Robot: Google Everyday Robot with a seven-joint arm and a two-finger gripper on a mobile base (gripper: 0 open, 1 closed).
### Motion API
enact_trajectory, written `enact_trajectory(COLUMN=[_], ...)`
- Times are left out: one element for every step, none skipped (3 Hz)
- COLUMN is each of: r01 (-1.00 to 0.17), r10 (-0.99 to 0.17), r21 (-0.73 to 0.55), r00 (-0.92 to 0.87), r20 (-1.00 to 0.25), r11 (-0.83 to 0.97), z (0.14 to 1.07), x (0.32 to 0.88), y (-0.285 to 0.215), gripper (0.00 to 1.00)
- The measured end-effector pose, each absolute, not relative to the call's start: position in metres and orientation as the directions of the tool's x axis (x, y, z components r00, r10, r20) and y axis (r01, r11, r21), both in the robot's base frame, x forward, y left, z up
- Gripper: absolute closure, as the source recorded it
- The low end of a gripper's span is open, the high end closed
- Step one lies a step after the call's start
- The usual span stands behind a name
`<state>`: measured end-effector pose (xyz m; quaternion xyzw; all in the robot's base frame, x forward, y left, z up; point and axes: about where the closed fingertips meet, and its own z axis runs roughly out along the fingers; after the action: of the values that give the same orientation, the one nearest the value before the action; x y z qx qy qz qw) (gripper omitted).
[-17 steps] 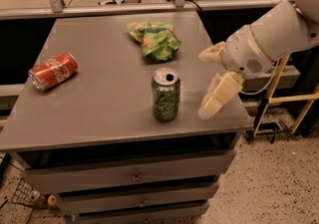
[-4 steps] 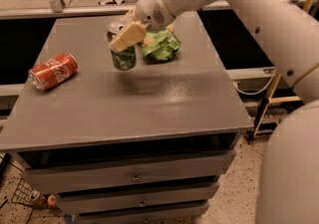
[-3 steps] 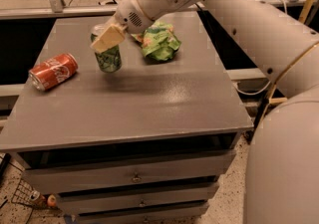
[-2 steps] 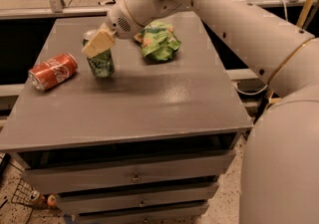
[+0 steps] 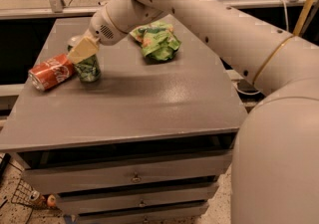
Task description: Move green can near coke can
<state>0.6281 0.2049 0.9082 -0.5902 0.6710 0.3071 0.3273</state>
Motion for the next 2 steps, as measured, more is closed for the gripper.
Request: enact_trajectory(r01=[-0.994, -0.993], r10=[-0.599, -0.593], r21=[-0.023, -0.038], r00=[-0.046, -0.036], r20=[-0.799, -0.805], r11=[0.108, 0.11], z=[0.908, 0.9014], x=[0.6267, 0.6254], y=[0.2143, 0.2186], gripper=[1.0, 1.0])
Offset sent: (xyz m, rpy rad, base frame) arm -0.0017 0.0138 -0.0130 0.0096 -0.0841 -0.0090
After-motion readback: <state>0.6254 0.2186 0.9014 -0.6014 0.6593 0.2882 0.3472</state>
